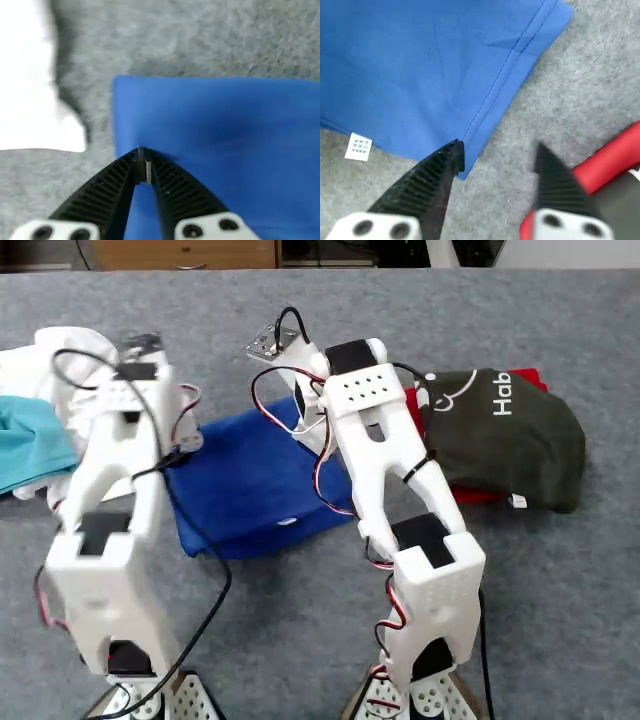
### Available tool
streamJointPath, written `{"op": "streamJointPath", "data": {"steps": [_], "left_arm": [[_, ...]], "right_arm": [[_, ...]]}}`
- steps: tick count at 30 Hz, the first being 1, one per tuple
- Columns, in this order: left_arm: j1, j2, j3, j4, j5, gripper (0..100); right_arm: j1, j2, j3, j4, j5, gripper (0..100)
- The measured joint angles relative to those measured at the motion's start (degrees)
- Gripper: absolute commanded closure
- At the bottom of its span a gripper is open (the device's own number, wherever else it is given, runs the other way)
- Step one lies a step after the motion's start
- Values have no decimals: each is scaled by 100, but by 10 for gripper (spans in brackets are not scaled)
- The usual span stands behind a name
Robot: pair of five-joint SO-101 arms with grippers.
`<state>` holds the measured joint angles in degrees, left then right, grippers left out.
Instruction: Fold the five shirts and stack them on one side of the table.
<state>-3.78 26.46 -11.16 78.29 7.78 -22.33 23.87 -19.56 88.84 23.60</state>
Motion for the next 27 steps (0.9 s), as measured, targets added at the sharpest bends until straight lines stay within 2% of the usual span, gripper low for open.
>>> {"op": "streamJointPath", "data": {"steps": [4, 6, 10, 12, 17, 23, 27], "left_arm": [[70, 1081, -1169, 580, 132, 981], [70, 1495, -1679, 844, 132, 981], [70, 1855, -2514, 1336, 141, 981], [79, 1864, -2910, 1530, 141, 981], [79, 1934, -3780, 1899, 141, 981], [9, 1960, -3912, 1934, 132, 981], [-62, 2224, -4035, 1855, 132, 981]], "right_arm": [[9, -202, 0, 35, 211, 680], [0, -360, 0, 0, 229, 740], [0, -396, 53, -396, 229, 998], [0, -290, 53, -545, -9, 963], [9, 527, 53, -536, -580, 996], [35, 1574, 35, -712, -712, 997], [62, 1705, -334, -527, -712, 997]]}}
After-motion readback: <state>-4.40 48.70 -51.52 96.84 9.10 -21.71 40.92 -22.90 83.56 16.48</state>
